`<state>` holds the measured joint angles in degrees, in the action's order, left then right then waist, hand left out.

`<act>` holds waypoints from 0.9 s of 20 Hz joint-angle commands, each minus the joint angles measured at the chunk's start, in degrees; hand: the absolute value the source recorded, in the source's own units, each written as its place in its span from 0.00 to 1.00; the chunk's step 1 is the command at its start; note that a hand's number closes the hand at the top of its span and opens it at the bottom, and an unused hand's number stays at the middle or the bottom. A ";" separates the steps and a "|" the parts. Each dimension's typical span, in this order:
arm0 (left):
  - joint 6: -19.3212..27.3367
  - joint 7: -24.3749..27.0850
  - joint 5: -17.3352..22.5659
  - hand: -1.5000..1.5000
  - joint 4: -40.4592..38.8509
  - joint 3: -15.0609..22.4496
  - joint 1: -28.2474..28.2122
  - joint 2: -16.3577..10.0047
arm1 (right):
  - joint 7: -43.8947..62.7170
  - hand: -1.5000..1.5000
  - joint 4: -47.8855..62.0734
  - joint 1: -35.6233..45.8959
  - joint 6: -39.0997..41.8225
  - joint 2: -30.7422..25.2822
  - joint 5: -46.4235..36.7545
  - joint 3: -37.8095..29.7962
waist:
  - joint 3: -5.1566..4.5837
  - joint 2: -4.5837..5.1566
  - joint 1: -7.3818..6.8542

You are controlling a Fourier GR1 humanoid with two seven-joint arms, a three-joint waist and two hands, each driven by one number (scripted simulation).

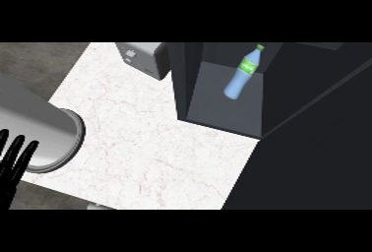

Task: Pick up the bottled water, place it into the cabinet and close the cabinet

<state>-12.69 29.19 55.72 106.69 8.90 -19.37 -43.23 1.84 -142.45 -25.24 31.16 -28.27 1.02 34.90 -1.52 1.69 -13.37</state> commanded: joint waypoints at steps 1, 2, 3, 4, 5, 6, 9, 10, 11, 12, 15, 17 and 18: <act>-0.85 -0.39 0.48 0.00 -0.31 -0.65 0.25 -0.79 | 5.91 1.00 -0.91 4.79 0.76 1.70 -1.46 6.41 | -0.12 0.11 0.02; -0.75 -0.57 0.61 0.00 -0.89 -1.28 0.68 -1.21 | 5.43 1.00 -0.84 5.21 0.78 1.78 -1.30 5.95 | -0.19 0.32 0.08; -1.24 -0.50 0.68 0.00 -0.51 -1.11 0.36 -1.23 | 6.13 1.00 -1.07 6.05 1.28 1.11 -1.54 5.53 | -0.16 0.08 -0.18; -1.23 -0.78 0.74 0.00 -0.52 -0.17 -0.04 -0.73 | 6.22 1.00 -0.97 6.07 1.26 0.96 -1.57 5.39 | -0.27 0.08 0.05; -1.20 -0.51 0.65 0.00 -0.33 -0.58 -0.03 -0.83 | 6.33 1.00 -0.85 6.37 1.43 0.86 -1.10 5.43 | -0.22 0.01 -0.32; -1.94 -0.61 0.73 0.00 -0.93 -0.94 0.00 -1.37 | 6.38 1.00 -0.69 7.29 1.55 0.82 -1.07 4.88 | -0.26 0.19 -0.43; -1.48 -0.87 1.22 0.00 -1.53 -1.54 0.71 -1.43 | 6.27 1.00 -0.50 7.82 0.66 2.05 -0.42 4.87 | -0.23 0.33 0.78; -1.82 -0.59 1.21 0.00 -1.11 -1.63 0.21 -1.47 | 6.43 1.00 -0.19 7.97 0.26 2.30 -0.36 4.26 | -0.24 0.14 -0.04; -1.85 -0.53 1.49 0.00 -1.08 -1.39 0.52 -1.02 | 6.49 1.00 0.39 7.95 0.42 2.42 0.50 4.50 | -0.24 0.58 0.05; -1.90 -0.46 1.44 0.00 -1.23 -1.29 0.45 -0.88 | 6.35 1.00 0.45 7.50 0.06 2.83 1.24 4.40 | -0.29 0.82 0.03; -2.30 -0.63 1.92 0.00 -0.83 -1.79 0.75 -1.30 | 6.38 1.00 1.58 6.61 -0.26 3.78 2.25 5.13 | -0.14 0.99 -0.05; -2.39 -0.85 1.47 0.00 -1.31 -2.09 1.27 -1.88 | 5.94 1.00 2.16 5.82 0.30 3.96 3.90 5.86 | -0.13 1.86 -0.41; -2.56 -0.66 1.84 0.00 -1.18 -2.16 1.09 -1.63 | 5.94 1.00 2.55 5.75 0.85 3.86 4.77 6.28 | -0.07 2.01 -1.32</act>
<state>-14.85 28.59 57.29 105.59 7.00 -18.50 -44.70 3.84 -141.75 -20.64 33.26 -28.28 2.22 34.13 -1.79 2.70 -13.76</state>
